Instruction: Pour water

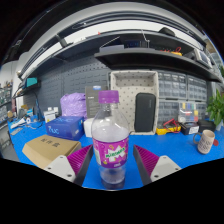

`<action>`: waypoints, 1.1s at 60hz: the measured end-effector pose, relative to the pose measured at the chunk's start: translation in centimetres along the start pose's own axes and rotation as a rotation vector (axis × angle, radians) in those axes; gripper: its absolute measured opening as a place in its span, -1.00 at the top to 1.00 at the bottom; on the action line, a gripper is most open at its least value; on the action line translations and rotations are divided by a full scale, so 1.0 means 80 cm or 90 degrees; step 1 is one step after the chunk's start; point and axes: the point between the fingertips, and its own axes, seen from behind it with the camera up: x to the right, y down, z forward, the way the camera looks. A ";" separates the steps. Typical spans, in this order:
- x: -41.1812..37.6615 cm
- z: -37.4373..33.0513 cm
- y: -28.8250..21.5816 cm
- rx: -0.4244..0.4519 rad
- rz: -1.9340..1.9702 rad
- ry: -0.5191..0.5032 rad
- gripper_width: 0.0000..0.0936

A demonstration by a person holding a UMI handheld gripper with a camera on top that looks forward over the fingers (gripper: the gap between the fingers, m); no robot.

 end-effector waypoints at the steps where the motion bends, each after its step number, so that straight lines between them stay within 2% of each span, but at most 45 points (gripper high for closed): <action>1: 0.000 0.002 -0.001 0.004 -0.002 0.001 -0.76; 7: -0.005 0.011 -0.009 0.028 -0.011 -0.002 -0.11; 16: -0.005 0.015 -0.010 0.047 -0.020 -0.012 0.13; 21: -0.005 0.014 -0.009 0.046 -0.028 -0.005 0.11; 22: -0.005 0.015 -0.009 0.045 -0.027 -0.005 0.19; 30: -0.003 0.017 -0.008 0.025 -0.010 -0.010 0.20; 39: 0.034 0.015 -0.017 0.004 0.064 -0.005 0.20; 53: 0.166 0.016 -0.061 -0.001 0.340 0.030 0.19; 66: 0.284 0.013 -0.098 0.009 0.648 0.013 0.19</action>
